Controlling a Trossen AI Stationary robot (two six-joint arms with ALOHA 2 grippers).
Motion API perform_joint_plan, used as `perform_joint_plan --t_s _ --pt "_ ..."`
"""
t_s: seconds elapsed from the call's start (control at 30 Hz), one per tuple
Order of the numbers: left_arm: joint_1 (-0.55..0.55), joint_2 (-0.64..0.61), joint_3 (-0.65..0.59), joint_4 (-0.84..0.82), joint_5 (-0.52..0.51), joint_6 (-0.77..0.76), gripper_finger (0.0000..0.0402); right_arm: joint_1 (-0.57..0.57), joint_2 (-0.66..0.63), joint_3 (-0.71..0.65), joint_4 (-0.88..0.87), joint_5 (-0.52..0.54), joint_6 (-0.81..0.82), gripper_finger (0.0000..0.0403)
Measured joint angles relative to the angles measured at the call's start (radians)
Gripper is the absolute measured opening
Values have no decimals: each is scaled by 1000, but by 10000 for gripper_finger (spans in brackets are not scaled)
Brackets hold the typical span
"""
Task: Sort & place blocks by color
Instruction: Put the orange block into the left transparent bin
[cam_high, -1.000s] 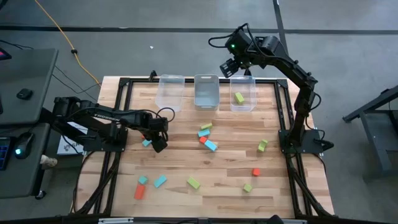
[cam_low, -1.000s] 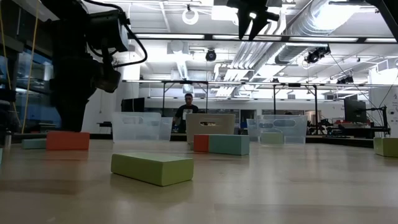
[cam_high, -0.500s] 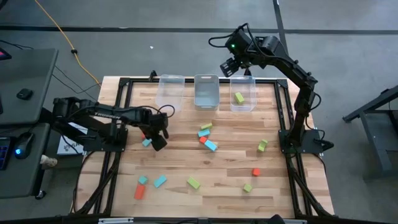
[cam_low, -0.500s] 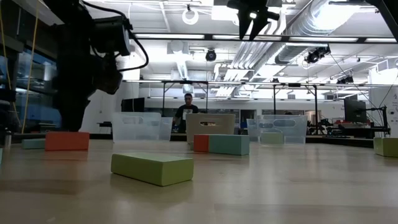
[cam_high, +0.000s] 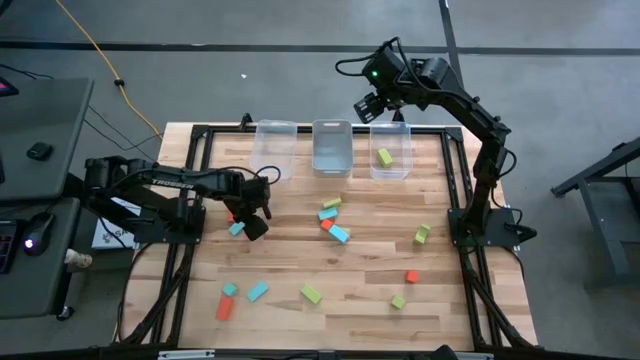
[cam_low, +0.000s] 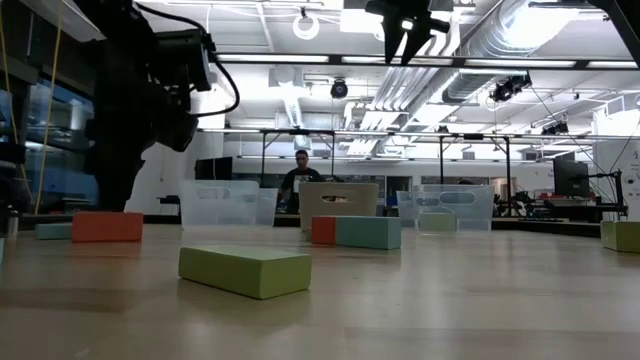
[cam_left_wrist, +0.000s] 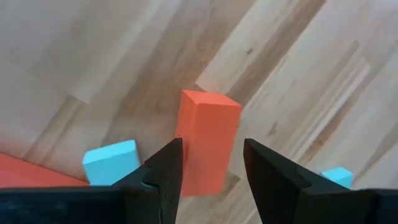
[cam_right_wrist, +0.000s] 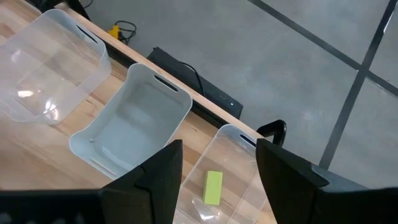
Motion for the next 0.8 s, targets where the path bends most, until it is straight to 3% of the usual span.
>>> perform_joint_plan --t_s 0.37,0.57,0.8 --pt "-18 0 0 1 29 8 197 0 0 0 1 0 12 195" --pt "-64 4 1 5 -93 26 202 0 0 0 1 0 22 195" --pt "-90 5 1 11 -86 -10 202 0 0 0 5 0 29 195"
